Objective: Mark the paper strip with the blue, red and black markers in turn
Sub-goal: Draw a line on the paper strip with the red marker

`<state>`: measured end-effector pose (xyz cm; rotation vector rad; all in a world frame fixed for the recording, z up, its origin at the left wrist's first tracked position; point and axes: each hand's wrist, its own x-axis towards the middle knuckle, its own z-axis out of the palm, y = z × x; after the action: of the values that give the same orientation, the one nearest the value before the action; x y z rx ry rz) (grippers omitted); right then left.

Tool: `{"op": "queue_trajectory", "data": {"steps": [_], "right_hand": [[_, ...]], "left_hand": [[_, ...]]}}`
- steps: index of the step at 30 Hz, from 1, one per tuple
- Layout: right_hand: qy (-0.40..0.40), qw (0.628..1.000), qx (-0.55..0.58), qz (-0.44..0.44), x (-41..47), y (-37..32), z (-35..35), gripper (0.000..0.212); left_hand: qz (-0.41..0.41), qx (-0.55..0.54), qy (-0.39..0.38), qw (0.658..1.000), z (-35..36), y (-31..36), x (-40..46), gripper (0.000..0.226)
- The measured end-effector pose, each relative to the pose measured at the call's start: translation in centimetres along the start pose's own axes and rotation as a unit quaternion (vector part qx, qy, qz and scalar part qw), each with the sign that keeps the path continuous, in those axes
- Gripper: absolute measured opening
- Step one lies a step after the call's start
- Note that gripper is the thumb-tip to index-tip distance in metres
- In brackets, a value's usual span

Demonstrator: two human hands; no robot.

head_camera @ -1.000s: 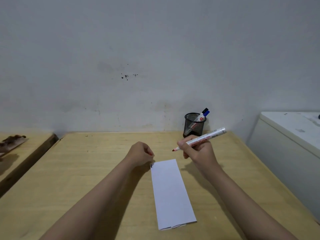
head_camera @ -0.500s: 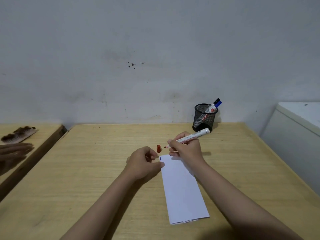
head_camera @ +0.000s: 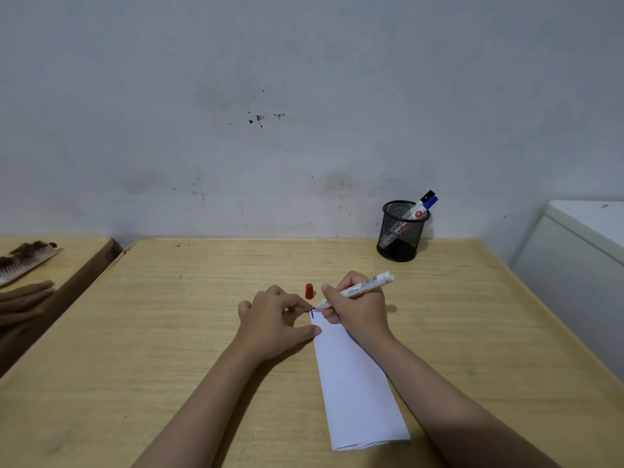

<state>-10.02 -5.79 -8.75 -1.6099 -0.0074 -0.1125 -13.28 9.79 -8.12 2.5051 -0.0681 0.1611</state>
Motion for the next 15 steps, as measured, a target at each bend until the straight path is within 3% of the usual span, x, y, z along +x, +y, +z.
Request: {"op": "queue_trajectory", "data": {"steps": [15], "right_hand": [[-0.005, 0.999, -0.041, -0.008, 0.22, 0.76, -0.15, 0.029]], "left_hand": [[0.01, 0.028, -0.001, 1.0, -0.02, -0.36, 0.38, 0.039]]}}
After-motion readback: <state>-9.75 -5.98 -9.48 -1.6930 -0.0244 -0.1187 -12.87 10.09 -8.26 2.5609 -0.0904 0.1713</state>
